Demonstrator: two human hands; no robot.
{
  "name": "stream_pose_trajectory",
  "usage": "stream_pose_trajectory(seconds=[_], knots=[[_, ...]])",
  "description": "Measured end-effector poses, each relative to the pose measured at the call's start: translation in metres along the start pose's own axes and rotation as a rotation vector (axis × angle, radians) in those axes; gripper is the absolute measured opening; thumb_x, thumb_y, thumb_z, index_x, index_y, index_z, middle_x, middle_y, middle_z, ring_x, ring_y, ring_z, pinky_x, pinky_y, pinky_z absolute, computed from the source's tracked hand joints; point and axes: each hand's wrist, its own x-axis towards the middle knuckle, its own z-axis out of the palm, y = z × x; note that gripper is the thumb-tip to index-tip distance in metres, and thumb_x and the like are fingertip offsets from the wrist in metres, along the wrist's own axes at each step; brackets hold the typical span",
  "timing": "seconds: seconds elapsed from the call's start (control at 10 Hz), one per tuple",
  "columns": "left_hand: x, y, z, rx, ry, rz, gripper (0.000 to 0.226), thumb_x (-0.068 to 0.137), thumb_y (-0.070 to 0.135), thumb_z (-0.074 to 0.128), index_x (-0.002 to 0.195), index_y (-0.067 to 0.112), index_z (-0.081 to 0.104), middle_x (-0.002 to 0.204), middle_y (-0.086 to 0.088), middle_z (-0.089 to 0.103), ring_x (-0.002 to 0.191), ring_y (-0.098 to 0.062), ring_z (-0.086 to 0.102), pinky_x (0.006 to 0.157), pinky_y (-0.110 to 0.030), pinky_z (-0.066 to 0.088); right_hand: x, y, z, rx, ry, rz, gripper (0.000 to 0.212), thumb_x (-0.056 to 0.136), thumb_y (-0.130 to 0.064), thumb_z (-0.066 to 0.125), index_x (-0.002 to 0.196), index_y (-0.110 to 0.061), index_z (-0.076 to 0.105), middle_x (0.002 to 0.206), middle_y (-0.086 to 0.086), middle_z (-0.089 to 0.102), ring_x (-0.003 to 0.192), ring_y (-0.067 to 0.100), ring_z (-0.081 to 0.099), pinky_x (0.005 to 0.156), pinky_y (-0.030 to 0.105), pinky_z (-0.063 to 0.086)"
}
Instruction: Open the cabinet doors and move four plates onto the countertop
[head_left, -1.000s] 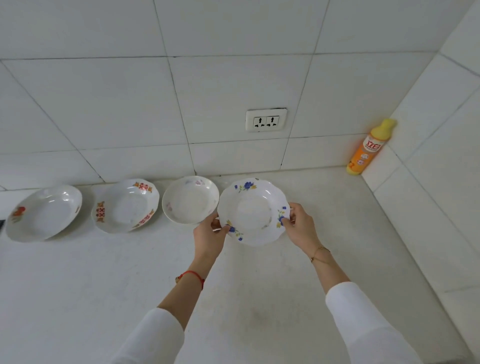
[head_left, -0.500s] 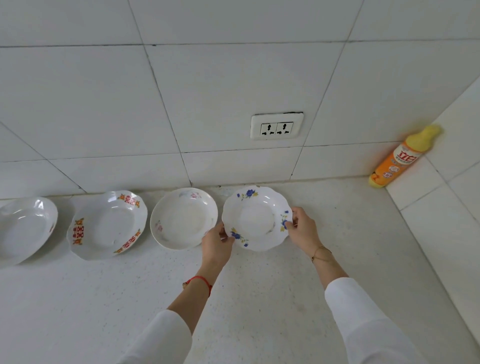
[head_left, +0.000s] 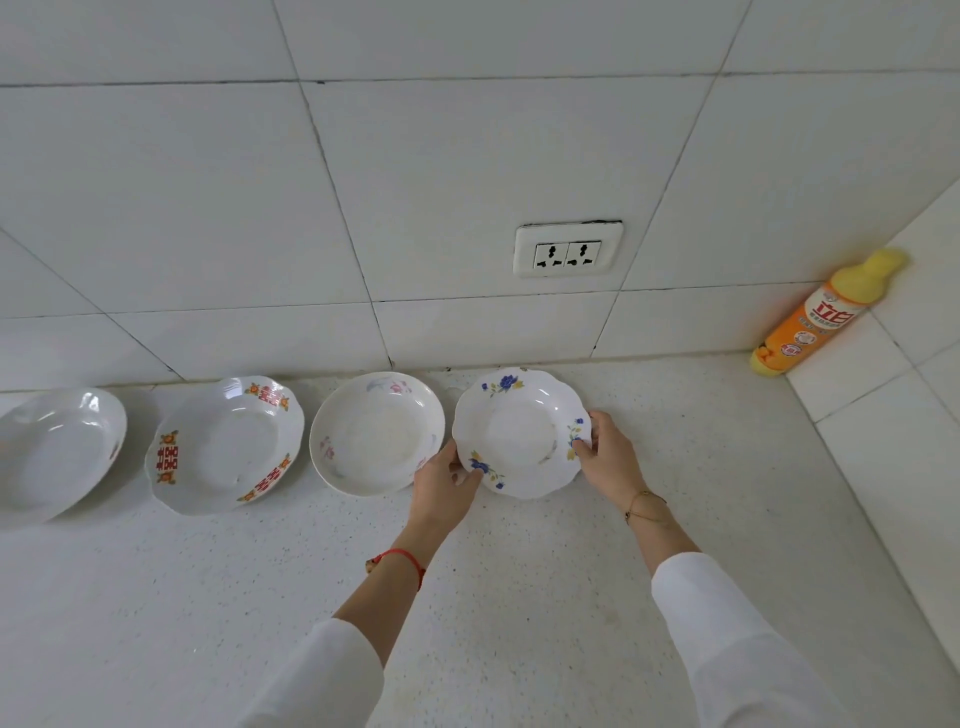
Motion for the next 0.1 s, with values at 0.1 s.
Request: stream_pose_trajectory(seconds=[0.1], knots=[[-0.0055,0.0042,-0.0114,0.040,0.033,0.021,0.037,0.091,0.016,0.063,0.128,0.015,0.060,0.116,-0.002,0.067,0.106,-0.020,0.062,0.091,-0.025,0.045,-0.0072,-0.0087,-0.0030,-0.161,0.044,-0.022,0.044,0.092,-0.017,0.058,0.132,-0.004,0.042,0.124,0.019,0.053,0.113,0.035,0.049,0.093,0.044,0.047]])
